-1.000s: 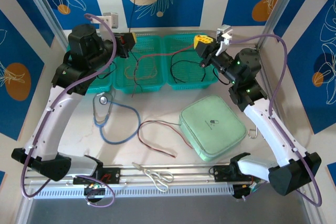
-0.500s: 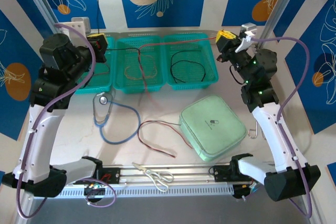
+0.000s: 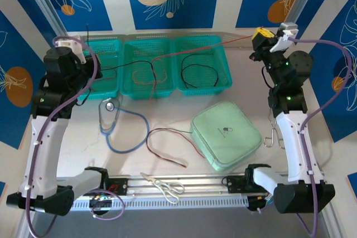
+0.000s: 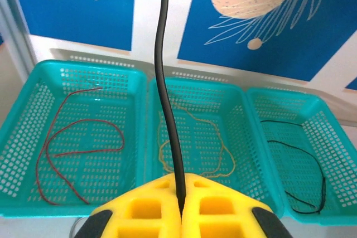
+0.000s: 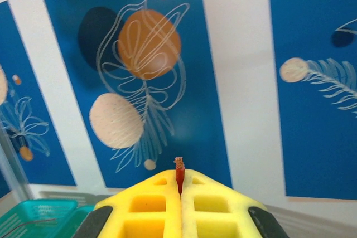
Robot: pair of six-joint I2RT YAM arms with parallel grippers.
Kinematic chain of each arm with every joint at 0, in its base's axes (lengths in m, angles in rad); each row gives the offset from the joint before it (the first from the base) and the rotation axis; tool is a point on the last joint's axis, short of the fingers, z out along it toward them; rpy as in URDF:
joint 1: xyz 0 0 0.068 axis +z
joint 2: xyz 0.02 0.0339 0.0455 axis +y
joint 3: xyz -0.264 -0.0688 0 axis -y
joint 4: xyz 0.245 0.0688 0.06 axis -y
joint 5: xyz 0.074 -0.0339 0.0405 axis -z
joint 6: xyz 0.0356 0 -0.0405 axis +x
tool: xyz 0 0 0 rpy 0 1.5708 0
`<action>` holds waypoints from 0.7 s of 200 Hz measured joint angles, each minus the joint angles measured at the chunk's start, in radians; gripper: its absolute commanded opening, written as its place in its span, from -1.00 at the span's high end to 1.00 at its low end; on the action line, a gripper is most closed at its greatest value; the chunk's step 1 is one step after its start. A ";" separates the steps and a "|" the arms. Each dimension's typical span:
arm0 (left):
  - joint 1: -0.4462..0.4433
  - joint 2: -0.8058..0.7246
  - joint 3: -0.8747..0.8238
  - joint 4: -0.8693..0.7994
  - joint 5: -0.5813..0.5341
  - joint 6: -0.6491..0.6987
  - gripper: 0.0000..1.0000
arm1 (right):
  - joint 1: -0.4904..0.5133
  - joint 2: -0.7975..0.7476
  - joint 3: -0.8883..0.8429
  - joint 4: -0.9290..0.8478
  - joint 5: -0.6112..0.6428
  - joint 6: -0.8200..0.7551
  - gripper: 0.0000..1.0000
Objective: Untangle the cables
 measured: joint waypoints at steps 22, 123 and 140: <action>0.026 -0.042 -0.032 -0.020 -0.021 -0.019 1.00 | -0.048 -0.009 0.001 0.000 0.027 0.014 1.00; 0.096 -0.125 -0.127 -0.080 -0.049 -0.050 1.00 | -0.138 -0.011 0.022 -0.030 0.053 0.030 1.00; 0.101 -0.145 -0.139 -0.091 -0.054 -0.050 1.00 | -0.156 -0.011 0.023 -0.037 0.057 0.026 1.00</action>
